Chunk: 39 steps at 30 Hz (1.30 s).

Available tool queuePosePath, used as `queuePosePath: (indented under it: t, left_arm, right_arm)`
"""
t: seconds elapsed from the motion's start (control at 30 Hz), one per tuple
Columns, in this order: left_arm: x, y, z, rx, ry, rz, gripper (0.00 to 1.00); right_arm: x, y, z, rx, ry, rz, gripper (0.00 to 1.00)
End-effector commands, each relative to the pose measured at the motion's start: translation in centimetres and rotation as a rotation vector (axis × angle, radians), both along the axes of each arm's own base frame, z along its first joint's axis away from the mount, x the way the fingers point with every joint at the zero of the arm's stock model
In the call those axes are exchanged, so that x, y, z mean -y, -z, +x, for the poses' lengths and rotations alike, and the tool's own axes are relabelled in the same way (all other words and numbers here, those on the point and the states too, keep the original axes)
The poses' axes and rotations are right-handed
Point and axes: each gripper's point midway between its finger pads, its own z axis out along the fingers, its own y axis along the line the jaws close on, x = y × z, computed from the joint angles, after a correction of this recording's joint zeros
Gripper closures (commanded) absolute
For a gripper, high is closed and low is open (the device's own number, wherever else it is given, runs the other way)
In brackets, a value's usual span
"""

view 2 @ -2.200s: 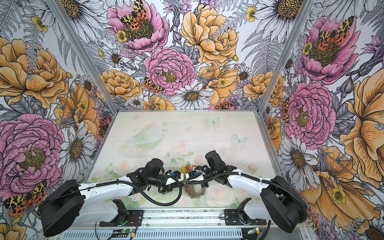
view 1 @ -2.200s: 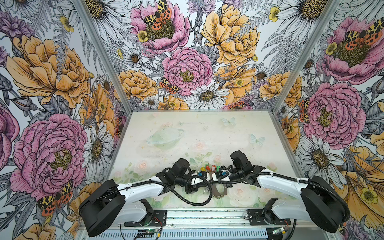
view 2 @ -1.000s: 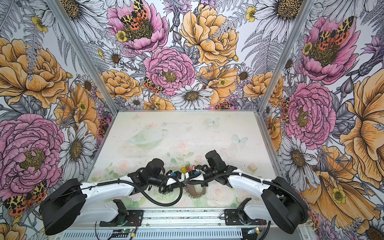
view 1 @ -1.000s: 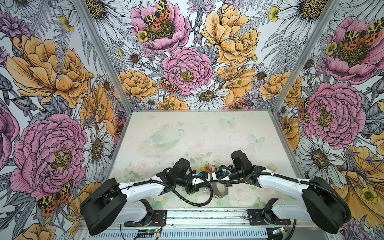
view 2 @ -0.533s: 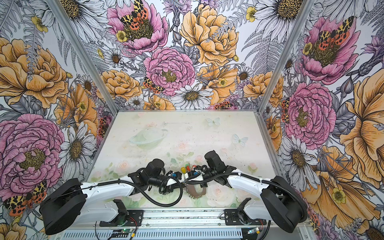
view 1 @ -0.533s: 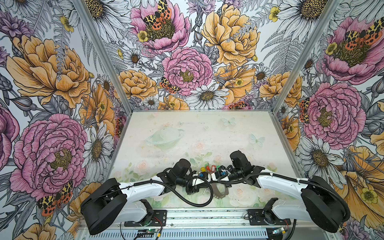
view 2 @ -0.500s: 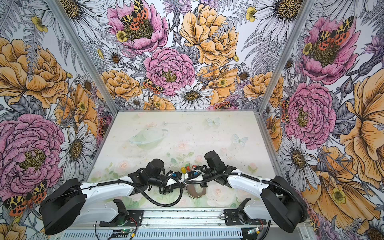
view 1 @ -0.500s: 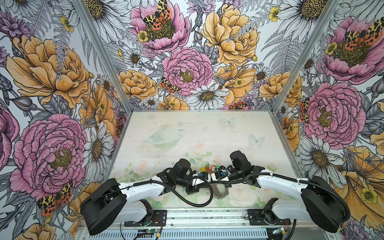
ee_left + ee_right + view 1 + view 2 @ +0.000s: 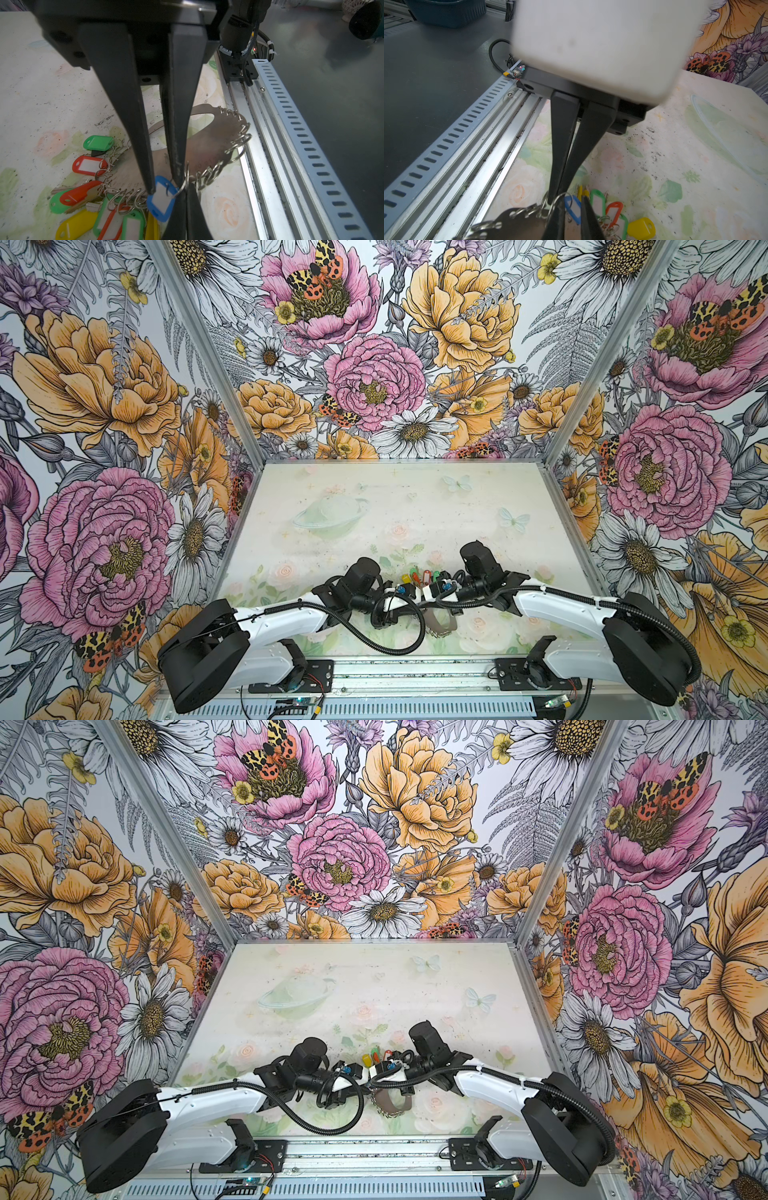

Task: Put the keys on the keyring

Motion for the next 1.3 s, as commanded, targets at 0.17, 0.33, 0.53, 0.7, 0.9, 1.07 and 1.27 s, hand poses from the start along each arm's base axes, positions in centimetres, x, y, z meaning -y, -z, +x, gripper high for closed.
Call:
queuePosePath:
  t: [0.17, 0.33, 0.53, 0.7, 0.9, 1.07, 1.27]
  left_arm:
    - [0.7, -1.9, 1.1, 0.074, -0.017, -0.067, 1.0]
    - [0.6, -1.7, 1.4, 0.084, -0.033, -0.064, 1.0]
    - [0.3, -1.5, 2.3, 0.108, -0.077, -0.053, 1.0]
    - [0.1, -1.2, 3.1, 0.132, -0.114, -0.035, 1.0]
    - [-0.1, -1.6, 3.1, 0.149, -0.12, -0.05, 1.0]
    - [-0.1, -1.8, 2.8, 0.142, -0.106, -0.062, 1.0]
    - [-0.1, -2.1, 2.5, 0.138, -0.096, -0.076, 1.0]
  right_arm:
    - [0.1, -0.7, 1.7, 0.03, 0.114, 0.012, 0.83]
    - [0.8, -1.7, 3.6, 0.048, 0.248, 0.005, 0.82]
    - [1.3, -3.4, 2.3, 0.018, 0.268, 0.041, 0.82]
    - [1.1, -2.6, 0.5, -0.04, 0.246, 0.019, 0.82]
    - [1.1, -1.2, -0.1, -0.082, 0.256, -0.01, 0.82]
    - [1.4, -0.6, 0.7, -0.073, 0.298, -0.033, 0.82]
    - [1.3, 0.4, 0.9, -0.081, 0.299, -0.062, 0.83]
